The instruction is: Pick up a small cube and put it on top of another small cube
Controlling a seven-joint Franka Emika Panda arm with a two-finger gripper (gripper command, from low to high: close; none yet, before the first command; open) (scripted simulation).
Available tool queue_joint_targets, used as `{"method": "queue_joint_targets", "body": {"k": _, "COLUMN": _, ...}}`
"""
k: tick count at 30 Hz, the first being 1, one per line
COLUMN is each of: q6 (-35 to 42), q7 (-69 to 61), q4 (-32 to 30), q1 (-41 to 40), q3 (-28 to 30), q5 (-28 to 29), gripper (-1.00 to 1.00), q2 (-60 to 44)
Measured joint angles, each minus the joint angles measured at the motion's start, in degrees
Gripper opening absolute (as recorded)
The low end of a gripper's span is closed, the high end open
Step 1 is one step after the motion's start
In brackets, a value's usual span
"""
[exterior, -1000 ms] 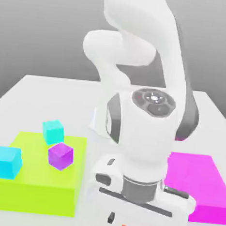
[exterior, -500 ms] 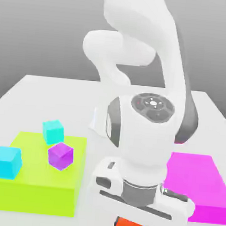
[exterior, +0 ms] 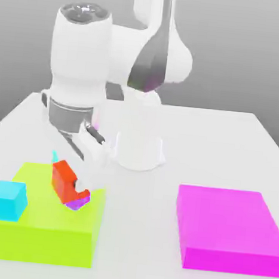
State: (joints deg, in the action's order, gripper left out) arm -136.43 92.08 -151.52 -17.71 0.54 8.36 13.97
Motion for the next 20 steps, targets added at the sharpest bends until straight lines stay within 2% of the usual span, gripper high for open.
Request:
{"method": "queue_joint_targets", "body": {"k": 11, "q6": 8.0, "q7": 7.7, "q4": -13.7, "q1": -9.8, "q3": 5.5, "q5": -3.1, "gripper": -1.0, "q2": 22.9}}
{"method": "queue_joint_targets", "body": {"k": 17, "q6": -3.9, "q7": 8.1, "q4": -18.7, "q1": -11.0, "q3": 6.3, "q5": -3.2, "gripper": -1.0, "q2": 16.1}}
{"method": "queue_joint_targets", "body": {"k": 18, "q6": -5.4, "q7": 8.1, "q4": -19.2, "q1": -11.0, "q3": 6.3, "q5": -3.2, "gripper": 1.0, "q2": 15.0}}
{"method": "queue_joint_targets", "body": {"k": 20, "q6": -5.4, "q7": 8.1, "q4": -19.2, "q1": -11.0, "q3": 6.3, "q5": -3.2, "gripper": 1.0, "q2": 15.0}}
